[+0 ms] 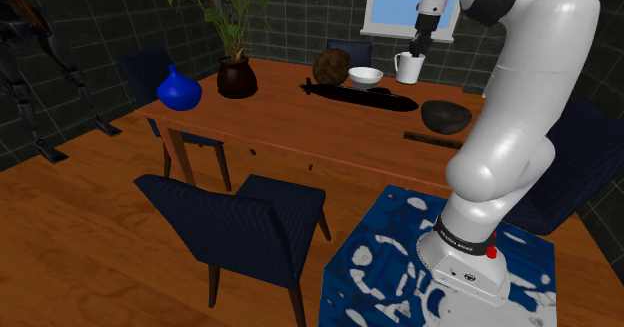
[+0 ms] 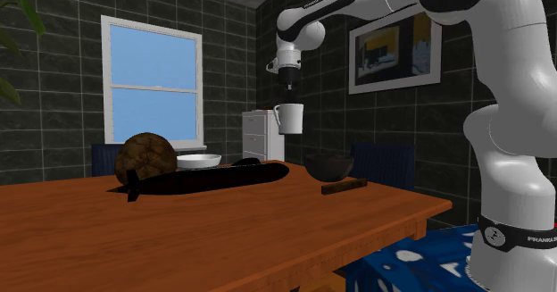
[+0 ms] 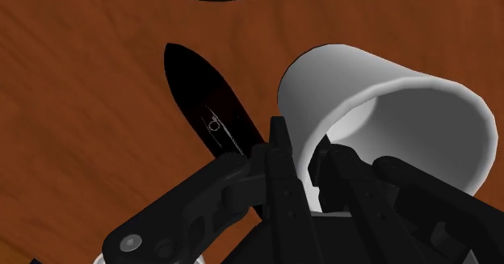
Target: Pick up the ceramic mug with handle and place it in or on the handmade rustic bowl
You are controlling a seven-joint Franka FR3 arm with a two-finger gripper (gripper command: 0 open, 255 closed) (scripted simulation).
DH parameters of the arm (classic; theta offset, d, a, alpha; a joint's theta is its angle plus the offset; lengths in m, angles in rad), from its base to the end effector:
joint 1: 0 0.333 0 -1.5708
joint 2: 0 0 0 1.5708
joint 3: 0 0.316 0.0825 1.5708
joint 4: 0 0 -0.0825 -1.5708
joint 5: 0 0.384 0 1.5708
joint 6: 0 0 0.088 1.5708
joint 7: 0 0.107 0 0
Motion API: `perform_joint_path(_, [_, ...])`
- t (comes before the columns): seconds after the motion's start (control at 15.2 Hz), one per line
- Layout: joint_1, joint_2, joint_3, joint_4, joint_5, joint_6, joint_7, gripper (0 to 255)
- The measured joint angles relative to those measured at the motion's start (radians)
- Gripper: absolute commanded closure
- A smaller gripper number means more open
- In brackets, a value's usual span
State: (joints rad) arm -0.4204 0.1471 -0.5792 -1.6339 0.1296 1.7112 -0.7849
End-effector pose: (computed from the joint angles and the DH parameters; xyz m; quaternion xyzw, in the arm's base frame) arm 0.3488 -0.4848 0.5345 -0.9927 0.1160 -0.0043 0.0325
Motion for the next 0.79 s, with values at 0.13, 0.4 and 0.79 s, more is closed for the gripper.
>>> perform_joint_path(0.13, [-0.018, -0.034, -0.019, -0.034, -0.018, 0.003, -0.036, 255])
perform_joint_path(0.4, [-0.061, -0.057, -0.056, -0.052, -0.033, -0.003, -0.114, 255])
perform_joint_path(0.79, [-0.119, -0.115, -0.113, -0.113, -0.072, 0.005, -0.223, 255])
